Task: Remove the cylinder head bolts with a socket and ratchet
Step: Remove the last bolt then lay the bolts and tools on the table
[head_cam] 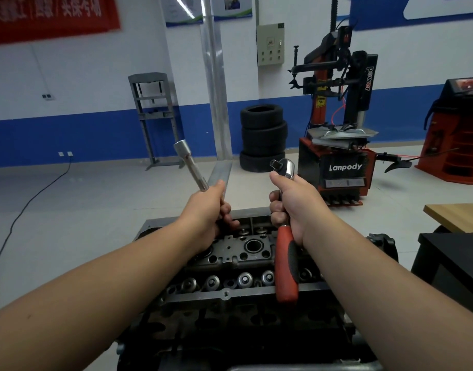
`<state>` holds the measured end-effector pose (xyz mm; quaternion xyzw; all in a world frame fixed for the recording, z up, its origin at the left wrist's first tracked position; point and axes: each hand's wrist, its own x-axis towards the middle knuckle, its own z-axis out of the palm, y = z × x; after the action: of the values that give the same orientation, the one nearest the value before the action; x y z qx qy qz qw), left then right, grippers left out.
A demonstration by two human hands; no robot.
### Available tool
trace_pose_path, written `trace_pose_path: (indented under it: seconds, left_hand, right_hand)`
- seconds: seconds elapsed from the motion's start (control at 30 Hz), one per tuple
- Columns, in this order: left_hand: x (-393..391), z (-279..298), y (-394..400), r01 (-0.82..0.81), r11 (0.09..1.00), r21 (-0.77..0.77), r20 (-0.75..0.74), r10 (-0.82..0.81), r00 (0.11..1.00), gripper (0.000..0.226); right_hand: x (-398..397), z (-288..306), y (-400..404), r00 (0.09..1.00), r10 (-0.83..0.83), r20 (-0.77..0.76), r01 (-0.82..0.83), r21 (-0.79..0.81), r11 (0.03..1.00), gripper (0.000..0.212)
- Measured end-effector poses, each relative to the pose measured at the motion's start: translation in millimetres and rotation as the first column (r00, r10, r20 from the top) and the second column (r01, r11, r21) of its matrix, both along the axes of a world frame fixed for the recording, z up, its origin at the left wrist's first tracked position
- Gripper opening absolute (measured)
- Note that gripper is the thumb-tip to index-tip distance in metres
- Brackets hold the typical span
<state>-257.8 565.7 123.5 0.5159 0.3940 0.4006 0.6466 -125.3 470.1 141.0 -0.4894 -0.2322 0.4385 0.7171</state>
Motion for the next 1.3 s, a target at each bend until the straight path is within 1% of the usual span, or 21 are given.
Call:
trace_pose_path:
  seconds: [0.03,0.07,0.13,0.2,0.23,0.27,0.3,0.4,0.47,0.53,0.57,0.6,0.73,0.8,0.87,0.97,1.07,1.2,1.3]
  left_hand:
    - [0.1,0.8,-1.6,-0.012,1.000,-0.019,0.012,0.012,1.000,0.037]
    - [-0.4,0.7,-2.8,-0.006,1.000,0.010,-0.004,0.006,1.000,0.037]
    - [-1.6,0.2,-5.0,0.053,0.982,0.182,-0.103,-0.035,0.994,0.039]
    - [-1.4,-0.8,-7.7,0.127,0.922,0.366,-0.209,-0.051,0.977,0.042]
    - [-0.5,-1.3,-8.0,0.144,0.895,0.423,-0.237,-0.044,0.970,0.043]
    - [0.1,-1.8,-7.6,0.147,0.885,0.442,-0.244,-0.039,0.969,0.042]
    - [0.1,-2.3,-6.1,0.141,0.896,0.421,-0.233,-0.044,0.972,0.042]
    - [-4.6,-0.5,-1.4,0.131,0.960,0.246,-0.131,-0.101,0.986,0.041]
    - [-8.4,1.8,-0.4,0.094,0.987,0.129,0.030,-0.099,0.995,0.042]
    - [-12.3,6.2,0.4,0.059,0.998,0.004,0.234,-0.058,0.970,0.045]
    - [-14.1,8.9,2.3,0.044,0.998,-0.039,0.301,-0.031,0.953,0.046]
    - [-15.9,12.0,4.4,0.028,0.997,-0.065,0.328,-0.005,0.945,0.047]
    - [-18.5,21.4,12.2,-0.049,0.995,-0.089,0.284,0.073,0.956,0.049]
    - [-14.4,23.8,12.7,-0.057,0.992,-0.110,0.278,0.086,0.957,0.051]
    - [-8.6,27.2,13.9,-0.040,0.991,-0.132,0.302,0.078,0.950,0.056]
    - [-5.1,31.9,16.9,-0.017,0.991,-0.133,0.353,0.063,0.933,0.065]
    - [-7.9,30.5,18.3,0.018,0.990,-0.141,0.408,0.042,0.912,0.072]
    - [-10.6,22.2,16.3,0.057,0.985,-0.161,0.388,0.010,0.921,0.076]
    - [-9.0,17.5,15.2,0.057,0.993,-0.099,0.351,-0.019,0.936,0.076]
  right_hand:
    - [-0.4,0.1,0.2,1.000,-0.001,0.004,0.001,-0.003,1.000,0.004]
    - [-0.7,0.3,0.2,1.000,-0.001,0.008,0.001,-0.004,1.000,0.004]
    - [-1.3,0.9,0.4,1.000,0.004,0.013,-0.004,-0.002,1.000,0.003]
    - [-1.6,1.0,-0.1,1.000,0.006,0.013,-0.006,-0.005,1.000,0.003]
    - [-1.8,1.2,-0.5,1.000,0.008,0.012,-0.008,-0.007,1.000,0.002]
    - [-1.8,1.3,-0.7,1.000,0.011,0.010,-0.011,-0.010,1.000,0.002]
    - [-1.7,1.4,-0.7,1.000,0.017,0.009,-0.017,-0.012,1.000,0.002]
    - [-1.4,2.2,-1.3,0.999,0.037,-0.004,-0.037,-0.016,0.999,0.002]
    - [-2.0,1.9,-2.7,0.998,0.052,-0.021,-0.053,-0.011,0.999,0.006]
    - [-3.6,1.3,-4.6,0.997,0.068,-0.041,-0.068,-0.015,0.998,0.009]
    - [-4.1,1.9,-4.4,0.996,0.073,-0.056,-0.074,-0.025,0.997,0.007]
    - [-4.0,3.2,-2.7,0.994,0.073,-0.077,-0.076,-0.043,0.996,0.003]
    - [0.1,14.5,18.1,0.981,0.081,-0.175,-0.108,-0.146,0.983,0.019]
    - [-2.4,20.0,31.3,0.974,0.124,-0.189,-0.159,-0.178,0.971,0.021]
    - [-4.7,23.8,44.4,0.976,0.154,-0.156,-0.184,-0.196,0.963,0.019]
    - [-4.6,27.1,59.4,0.978,0.181,-0.101,-0.199,-0.205,0.958,0.010]
    - [1.0,21.4,67.8,0.974,0.205,-0.092,-0.219,-0.185,0.958,0.008]
    - [13.2,10.0,70.7,0.981,0.192,-0.001,-0.188,-0.223,0.956,0.009]
    - [20.4,7.9,69.9,0.984,0.175,0.027,-0.164,-0.240,0.957,0.012]
